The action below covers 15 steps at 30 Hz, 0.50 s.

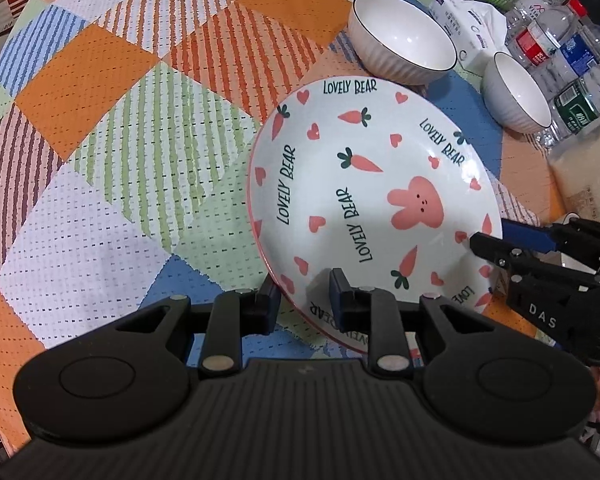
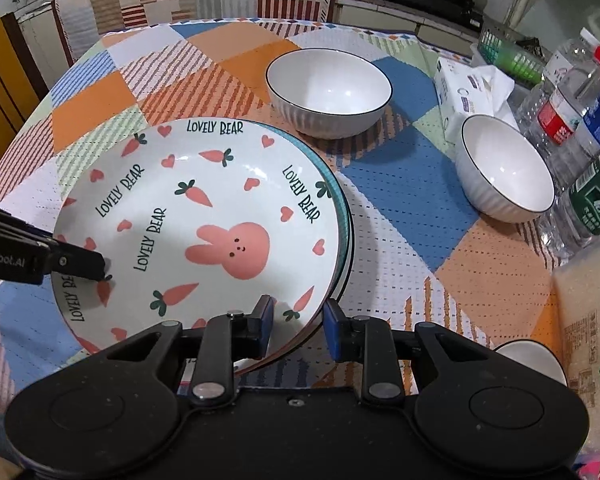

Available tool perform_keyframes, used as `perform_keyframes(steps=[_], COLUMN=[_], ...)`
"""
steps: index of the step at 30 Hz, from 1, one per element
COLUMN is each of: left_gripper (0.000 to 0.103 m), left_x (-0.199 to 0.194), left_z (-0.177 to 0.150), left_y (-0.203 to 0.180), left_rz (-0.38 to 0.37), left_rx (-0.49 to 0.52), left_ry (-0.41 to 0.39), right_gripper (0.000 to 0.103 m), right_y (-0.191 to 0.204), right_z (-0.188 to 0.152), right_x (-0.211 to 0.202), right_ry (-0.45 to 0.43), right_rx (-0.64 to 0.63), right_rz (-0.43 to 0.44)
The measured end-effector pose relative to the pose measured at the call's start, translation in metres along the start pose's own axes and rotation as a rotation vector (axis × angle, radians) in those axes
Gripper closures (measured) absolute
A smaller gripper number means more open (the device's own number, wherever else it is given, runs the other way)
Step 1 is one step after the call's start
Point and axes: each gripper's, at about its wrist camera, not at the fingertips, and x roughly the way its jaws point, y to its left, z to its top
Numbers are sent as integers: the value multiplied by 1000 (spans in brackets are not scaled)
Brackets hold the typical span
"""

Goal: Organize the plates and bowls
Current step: 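Open both grippers and release the bunny plate on the stack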

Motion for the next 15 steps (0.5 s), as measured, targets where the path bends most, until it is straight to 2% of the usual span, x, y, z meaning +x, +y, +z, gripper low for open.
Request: perform_keyframes(steps=[6, 12, 15], left_gripper=[77, 78, 77], left_x=[1, -2, -9], left_z=[-9, -14, -21], left_y=[-10, -21, -27], left_rz=[66, 128, 144], left_rx=[-17, 6, 8], left_ry=[-48, -63, -65], right_gripper=[71, 72, 71], right_y=[3, -10, -15], right_z=[-10, -26, -31], right_x=[-2, -7, -21], right_ry=[-80, -179, -207], right_rx=[-32, -13, 1], right_rz=[-21, 26, 15])
